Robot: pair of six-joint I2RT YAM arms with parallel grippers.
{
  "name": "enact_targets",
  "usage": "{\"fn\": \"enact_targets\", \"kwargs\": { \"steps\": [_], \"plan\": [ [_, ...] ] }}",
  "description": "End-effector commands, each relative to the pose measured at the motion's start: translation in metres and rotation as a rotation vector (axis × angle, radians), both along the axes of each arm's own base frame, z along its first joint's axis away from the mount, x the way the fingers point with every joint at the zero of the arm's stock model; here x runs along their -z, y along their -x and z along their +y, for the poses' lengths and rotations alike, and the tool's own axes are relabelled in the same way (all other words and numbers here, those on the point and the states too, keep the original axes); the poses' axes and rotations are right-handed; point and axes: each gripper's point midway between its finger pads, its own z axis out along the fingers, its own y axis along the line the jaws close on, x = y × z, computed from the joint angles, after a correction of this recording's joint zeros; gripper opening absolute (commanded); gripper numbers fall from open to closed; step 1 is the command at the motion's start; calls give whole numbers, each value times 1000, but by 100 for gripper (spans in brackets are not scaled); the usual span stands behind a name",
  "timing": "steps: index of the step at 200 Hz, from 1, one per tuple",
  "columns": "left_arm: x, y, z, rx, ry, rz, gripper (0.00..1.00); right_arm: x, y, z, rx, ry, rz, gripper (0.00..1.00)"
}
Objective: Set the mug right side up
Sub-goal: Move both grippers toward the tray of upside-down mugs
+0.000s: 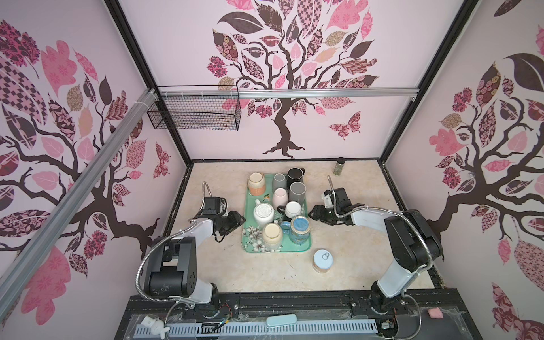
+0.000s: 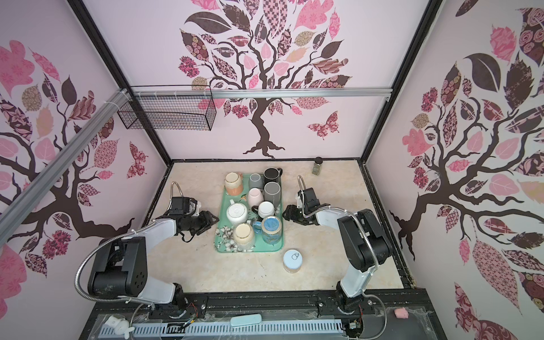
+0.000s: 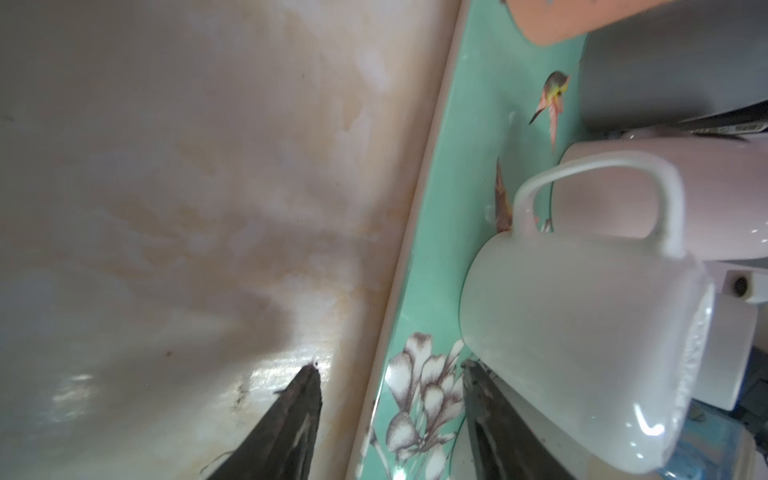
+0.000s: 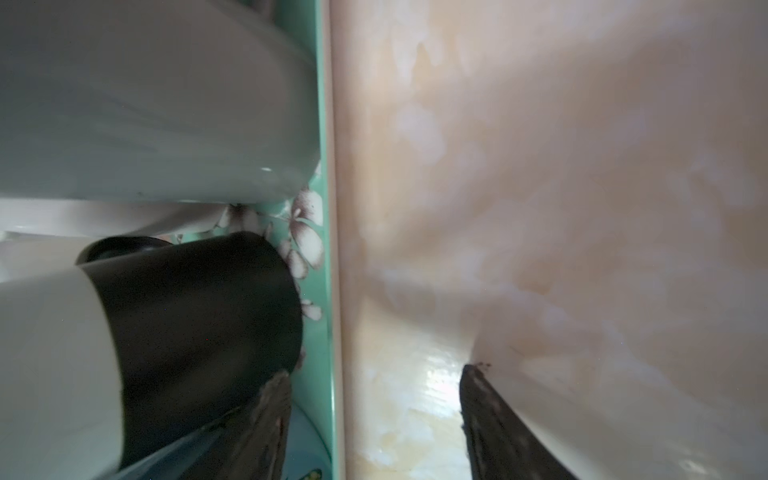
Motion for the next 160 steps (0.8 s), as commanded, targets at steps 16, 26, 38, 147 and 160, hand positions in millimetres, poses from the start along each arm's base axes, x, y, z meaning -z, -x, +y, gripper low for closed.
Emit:
{"fn": "enact_targets", "kwargs": {
  "steps": [16, 26, 38, 147, 160],
  "plan": [
    [11, 7, -20, 9, 132, 27, 44, -18, -14, -6, 5, 66, -29, 67],
    [14, 9, -23, 3, 159, 35, 39, -25, -19, -12, 23, 80, -40, 67],
    [14, 9, -27, -5, 185, 32, 33, -32, -24, -20, 54, 84, -47, 67],
    [-6, 0, -139, 101, 291, 3, 24, -108, -46, -95, 285, 138, -212, 69],
    [-10, -3, -153, 104, 310, -12, 25, -118, -47, -108, 322, 145, -236, 70]
  ]
}}
